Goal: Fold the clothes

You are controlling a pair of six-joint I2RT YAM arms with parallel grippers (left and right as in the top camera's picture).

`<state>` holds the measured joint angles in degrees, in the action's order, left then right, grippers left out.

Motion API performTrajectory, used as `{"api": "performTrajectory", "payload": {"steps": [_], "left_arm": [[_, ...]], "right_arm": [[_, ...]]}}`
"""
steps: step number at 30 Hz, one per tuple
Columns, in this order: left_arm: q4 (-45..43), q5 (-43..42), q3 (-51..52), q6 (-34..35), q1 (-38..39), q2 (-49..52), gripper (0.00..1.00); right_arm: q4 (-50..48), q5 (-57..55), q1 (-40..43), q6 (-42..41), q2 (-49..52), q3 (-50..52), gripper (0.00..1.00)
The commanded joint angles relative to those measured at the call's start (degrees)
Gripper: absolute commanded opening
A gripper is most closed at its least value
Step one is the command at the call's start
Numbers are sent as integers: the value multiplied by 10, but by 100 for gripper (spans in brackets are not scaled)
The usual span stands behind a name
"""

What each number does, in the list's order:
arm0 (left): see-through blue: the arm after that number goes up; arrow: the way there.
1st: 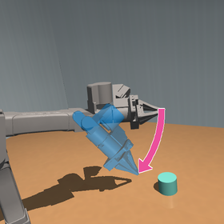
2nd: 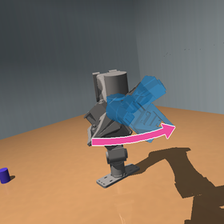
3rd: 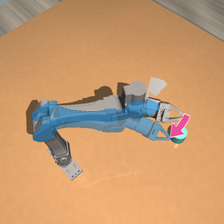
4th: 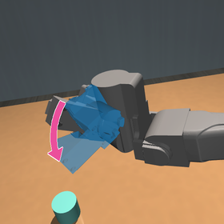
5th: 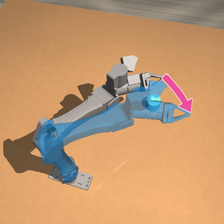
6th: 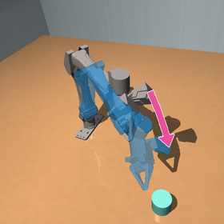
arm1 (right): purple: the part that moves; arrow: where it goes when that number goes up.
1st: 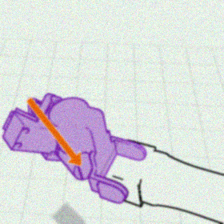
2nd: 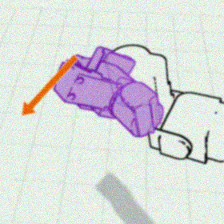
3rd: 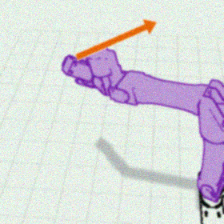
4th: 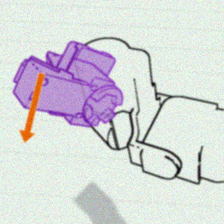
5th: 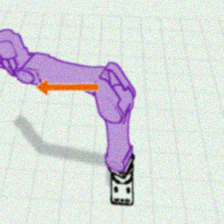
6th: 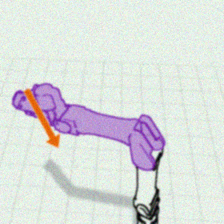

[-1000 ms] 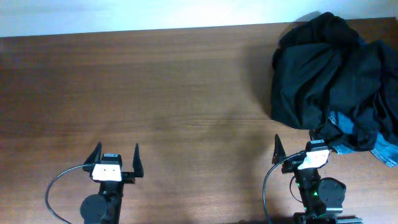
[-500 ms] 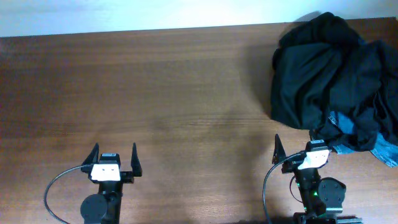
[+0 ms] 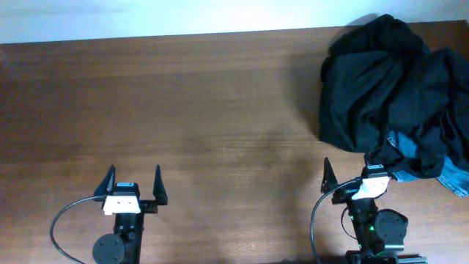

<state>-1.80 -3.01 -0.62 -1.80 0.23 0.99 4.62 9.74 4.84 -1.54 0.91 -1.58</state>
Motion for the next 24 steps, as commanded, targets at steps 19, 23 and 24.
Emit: {"api": "performTrajectory", "payload": {"steps": [19, 23, 24], "left_arm": [[241, -163, -561, 11, -3, 623, 99], [336, -244, -699, 11, -2, 748, 99], [344, -274, -721, 11, -2, 771, 99]], "right_arm": [[412, 33, 4, -2, 559, -661, 99], [514, 34, 4, -2, 672, -786, 99], [527, 36, 4, -5, 696, -808, 99]]}}
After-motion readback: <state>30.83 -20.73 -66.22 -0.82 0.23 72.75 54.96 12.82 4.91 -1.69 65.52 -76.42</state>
